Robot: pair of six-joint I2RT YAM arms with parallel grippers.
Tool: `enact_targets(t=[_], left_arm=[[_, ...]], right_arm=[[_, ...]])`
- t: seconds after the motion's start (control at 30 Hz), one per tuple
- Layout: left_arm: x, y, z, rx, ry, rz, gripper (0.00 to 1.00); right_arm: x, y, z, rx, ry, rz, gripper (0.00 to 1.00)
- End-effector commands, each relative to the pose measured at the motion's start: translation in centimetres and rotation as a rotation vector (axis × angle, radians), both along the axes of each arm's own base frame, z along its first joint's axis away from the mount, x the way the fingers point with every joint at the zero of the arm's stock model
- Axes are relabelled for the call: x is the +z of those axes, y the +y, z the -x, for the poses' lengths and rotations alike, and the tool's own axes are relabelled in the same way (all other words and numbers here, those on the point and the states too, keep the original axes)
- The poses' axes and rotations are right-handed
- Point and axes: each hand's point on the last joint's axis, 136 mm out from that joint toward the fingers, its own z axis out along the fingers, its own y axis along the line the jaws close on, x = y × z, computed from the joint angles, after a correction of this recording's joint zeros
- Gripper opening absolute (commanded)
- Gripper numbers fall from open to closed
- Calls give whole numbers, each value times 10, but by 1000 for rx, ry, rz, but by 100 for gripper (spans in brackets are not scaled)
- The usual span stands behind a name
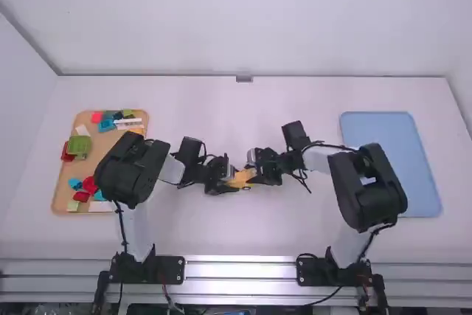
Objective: Assemble lego blocks to make yellow taxi
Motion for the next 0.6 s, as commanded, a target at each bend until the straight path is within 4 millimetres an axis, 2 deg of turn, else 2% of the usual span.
enact_targets(t=[0.0, 0.07, 0.23, 0.4, 0.57], left_arm=[[-13, 4, 2, 17, 14, -53, 48], [-13, 4, 2, 17, 13, -53, 48], [-12, 4, -1, 18, 9, -50, 47], [-11, 3, -1, 17, 9, -48, 46], [-12, 4, 0, 18, 14, -52, 46]], right_arm=[[14, 5, -5, 13, -39, -28, 14], [7, 3, -6, -14, -24, 24, 0], [-16, 7, 1, -43, -8, 176, 0], [-42, -1, 4, -152, 33, 341, 0], [-46, -7, 12, -150, 68, 363, 0]])
